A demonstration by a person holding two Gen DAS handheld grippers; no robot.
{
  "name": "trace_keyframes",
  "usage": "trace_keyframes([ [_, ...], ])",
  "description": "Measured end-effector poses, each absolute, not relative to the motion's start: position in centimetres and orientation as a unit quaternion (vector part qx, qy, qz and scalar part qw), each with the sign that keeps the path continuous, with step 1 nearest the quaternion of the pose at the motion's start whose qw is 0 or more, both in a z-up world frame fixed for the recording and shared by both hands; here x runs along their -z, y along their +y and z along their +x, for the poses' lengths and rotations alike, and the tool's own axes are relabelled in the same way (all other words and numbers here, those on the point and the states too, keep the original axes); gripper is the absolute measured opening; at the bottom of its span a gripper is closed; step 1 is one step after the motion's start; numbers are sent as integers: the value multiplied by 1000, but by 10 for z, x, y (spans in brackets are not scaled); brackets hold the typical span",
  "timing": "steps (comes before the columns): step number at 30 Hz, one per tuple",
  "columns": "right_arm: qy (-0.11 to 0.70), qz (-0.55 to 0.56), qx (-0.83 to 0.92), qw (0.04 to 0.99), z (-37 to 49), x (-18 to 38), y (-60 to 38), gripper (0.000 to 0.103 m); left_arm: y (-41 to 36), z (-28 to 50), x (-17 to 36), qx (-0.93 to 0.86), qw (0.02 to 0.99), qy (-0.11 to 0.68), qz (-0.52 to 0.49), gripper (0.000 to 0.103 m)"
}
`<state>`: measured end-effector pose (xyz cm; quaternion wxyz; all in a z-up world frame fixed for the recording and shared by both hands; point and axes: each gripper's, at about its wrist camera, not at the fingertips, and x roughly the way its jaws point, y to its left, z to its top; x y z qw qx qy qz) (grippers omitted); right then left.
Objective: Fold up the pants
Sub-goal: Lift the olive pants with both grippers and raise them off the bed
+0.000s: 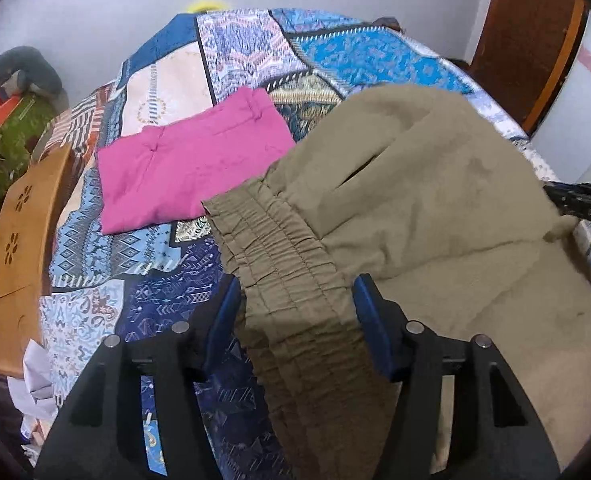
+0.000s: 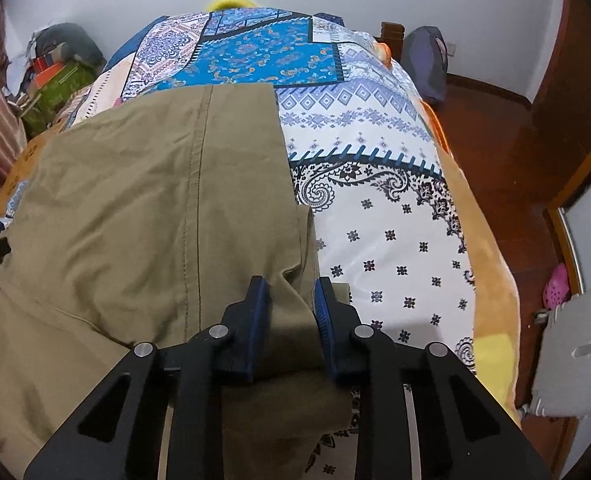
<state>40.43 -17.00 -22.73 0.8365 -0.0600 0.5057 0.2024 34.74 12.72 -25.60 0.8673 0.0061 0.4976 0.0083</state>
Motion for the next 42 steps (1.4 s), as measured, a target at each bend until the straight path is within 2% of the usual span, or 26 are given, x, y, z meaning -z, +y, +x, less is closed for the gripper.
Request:
trace_keyframes([
  [6, 475, -49, -216, 852, 402, 196, -169, 27, 151, 344, 225, -27, 884, 467, 3, 60],
  [8, 464, -43, -221, 857, 406, 186, -167, 31, 162, 352, 222, -39, 884, 465, -2, 60],
  [10, 448, -43, -221, 865, 413, 174, -163, 40, 174, 360, 222, -44, 883, 467, -14, 60],
  [13, 435, -48, -219, 872, 427, 165, -154, 48, 189, 378, 229, -43, 878, 474, -41, 64],
  [21, 450, -56, -227, 862, 482, 179, -125, 56, 193, 429, 275, -37, 846, 527, -67, 67],
  [27, 478, -74, -229, 845, 519, 209, -101, 56, 192, 442, 302, -18, 837, 537, -102, 72],
  [39, 506, -48, -248, 824, 556, 245, -79, 55, 189, 457, 312, -7, 826, 552, -110, 71],
  [40, 504, -55, -249, 825, 556, 245, -77, 48, 188, 457, 311, -7, 827, 552, -105, 70],
  [41, 500, -63, -249, 827, 555, 244, -74, 32, 185, 458, 311, -12, 830, 550, -93, 68],
  [42, 500, -71, -242, 829, 554, 243, -72, 26, 182, 458, 312, -16, 831, 550, -84, 67],
])
